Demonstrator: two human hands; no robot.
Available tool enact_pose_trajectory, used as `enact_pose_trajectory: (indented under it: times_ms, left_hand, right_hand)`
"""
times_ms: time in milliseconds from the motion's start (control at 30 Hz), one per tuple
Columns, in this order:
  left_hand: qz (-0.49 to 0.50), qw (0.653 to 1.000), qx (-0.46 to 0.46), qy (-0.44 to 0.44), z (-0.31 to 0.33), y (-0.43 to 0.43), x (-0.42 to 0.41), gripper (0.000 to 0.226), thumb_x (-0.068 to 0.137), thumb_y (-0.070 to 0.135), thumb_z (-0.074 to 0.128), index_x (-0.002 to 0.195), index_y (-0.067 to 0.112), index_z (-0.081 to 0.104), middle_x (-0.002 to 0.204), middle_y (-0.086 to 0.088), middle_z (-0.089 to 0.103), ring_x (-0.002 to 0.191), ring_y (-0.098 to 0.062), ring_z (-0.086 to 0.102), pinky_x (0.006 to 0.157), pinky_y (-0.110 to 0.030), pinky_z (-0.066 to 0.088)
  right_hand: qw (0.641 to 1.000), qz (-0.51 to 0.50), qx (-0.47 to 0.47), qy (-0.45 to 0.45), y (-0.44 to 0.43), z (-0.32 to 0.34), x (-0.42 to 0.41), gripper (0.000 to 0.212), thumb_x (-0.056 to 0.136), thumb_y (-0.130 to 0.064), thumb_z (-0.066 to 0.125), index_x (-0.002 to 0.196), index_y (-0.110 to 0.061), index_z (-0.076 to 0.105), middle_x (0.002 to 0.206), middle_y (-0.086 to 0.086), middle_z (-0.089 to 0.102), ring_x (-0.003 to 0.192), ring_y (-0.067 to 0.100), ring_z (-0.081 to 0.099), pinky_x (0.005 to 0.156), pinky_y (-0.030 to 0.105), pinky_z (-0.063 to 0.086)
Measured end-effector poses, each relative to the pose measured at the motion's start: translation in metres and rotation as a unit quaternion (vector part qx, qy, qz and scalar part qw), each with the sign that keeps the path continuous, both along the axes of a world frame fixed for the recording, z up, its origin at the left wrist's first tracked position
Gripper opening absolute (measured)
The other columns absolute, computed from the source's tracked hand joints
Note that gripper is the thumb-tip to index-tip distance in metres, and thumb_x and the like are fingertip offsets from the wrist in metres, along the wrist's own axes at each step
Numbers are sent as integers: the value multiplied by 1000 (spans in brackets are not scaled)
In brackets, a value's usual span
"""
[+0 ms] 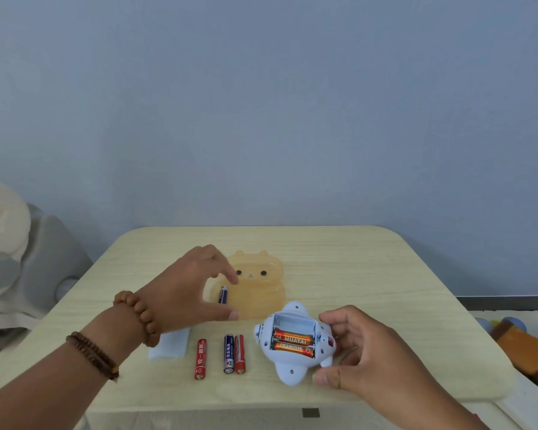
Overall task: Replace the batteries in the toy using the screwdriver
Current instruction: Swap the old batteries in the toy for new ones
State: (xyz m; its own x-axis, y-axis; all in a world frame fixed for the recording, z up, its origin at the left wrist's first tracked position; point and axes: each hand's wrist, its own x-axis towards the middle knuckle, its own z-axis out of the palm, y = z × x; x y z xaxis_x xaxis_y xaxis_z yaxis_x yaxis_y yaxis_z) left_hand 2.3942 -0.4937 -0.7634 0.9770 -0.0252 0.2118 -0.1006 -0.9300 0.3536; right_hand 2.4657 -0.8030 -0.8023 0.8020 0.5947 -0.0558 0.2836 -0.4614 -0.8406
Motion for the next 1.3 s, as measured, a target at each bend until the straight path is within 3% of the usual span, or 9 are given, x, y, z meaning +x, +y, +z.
enact_pose_trajectory:
  times_ms: [133, 200, 333, 467, 567, 667, 800, 933, 1300]
  left_hand:
    - [-76, 995, -29, 51, 9, -52, -19, 92, 62, 69, 79, 140, 46, 35, 135, 33, 37, 121, 10, 40, 97, -7, 36]
    - [-93, 994, 2, 61, -7, -74, -23, 99, 66, 64, 80, 146, 41, 27, 140, 29, 33, 124, 11, 35, 97, 1, 26]
    - [-65, 997, -30, 17, -26, -83, -24, 80, 72, 48, 80, 138, 40, 35, 130, 24, 46, 111, 6, 47, 85, 1, 35]
    - [-52, 997, -63, 4, -25, -83, -21, 69, 69, 44, 84, 126, 44, 45, 115, 21, 56, 101, 1, 54, 87, -20, 49]
    - [-40, 996, -76, 1, -27, -84, -21, 67, 67, 42, 86, 122, 43, 49, 110, 20, 57, 97, 0, 55, 85, -25, 52]
    - [-33, 996, -79, 1, -26, -86, -20, 68, 64, 39, 87, 121, 42, 51, 109, 19, 58, 95, -1, 55, 85, -27, 52]
    - [-35, 996, -80, 2, -24, -88, -20, 70, 63, 39, 89, 123, 41, 52, 109, 19, 59, 95, 1, 56, 84, -21, 50]
    - [-33, 996, -83, 5, -23, -86, -20, 72, 64, 35, 90, 127, 37, 54, 113, 17, 60, 97, 1, 55, 87, -17, 48]
    - [-29, 996, -88, 6, -20, -87, -20, 71, 63, 33, 90, 126, 33, 57, 110, 16, 62, 95, 2, 56, 82, -8, 44]
  right_hand:
    - [1000, 2, -11, 9, -1, 5, 1, 66, 54, -21, 95, 110, -40, 65, 102, -22, 75, 83, 5, 72, 84, 31, 60]
    - [1000, 5, -17, 2, -2, 8, 1, 66, 58, -16, 96, 111, -39, 65, 102, -23, 75, 86, 4, 72, 83, 27, 59]
    - [1000, 8, -25, -5, -1, 13, -1, 63, 64, -8, 92, 110, -39, 64, 101, -23, 74, 87, 5, 72, 80, 22, 59]
    - [998, 25, -59, 13, 0, 21, -3, 65, 65, -10, 87, 116, -42, 61, 110, -16, 73, 93, 0, 70, 88, 28, 60]
    - [998, 10, -57, -4, 12, 31, -7, 61, 73, -25, 81, 126, -42, 56, 122, -24, 63, 109, -10, 61, 94, 25, 54]
    - [996, -16, -54, -72, 32, 38, -21, 57, 83, -38, 71, 135, -43, 50, 127, -25, 56, 117, -4, 54, 87, 21, 46]
    - [996, -12, -61, -71, 50, 37, -28, 41, 83, -35, 70, 121, -37, 56, 108, -17, 65, 95, 1, 65, 77, 24, 54]
    - [997, -20, -57, -36, 56, 35, -25, 49, 80, -38, 74, 125, -39, 55, 111, -19, 65, 94, -4, 64, 68, 15, 48]
    - [997, -12, -74, -27, 66, 37, -28, 36, 82, -31, 68, 116, -34, 56, 99, -13, 66, 82, 0, 63, 61, 15, 40]
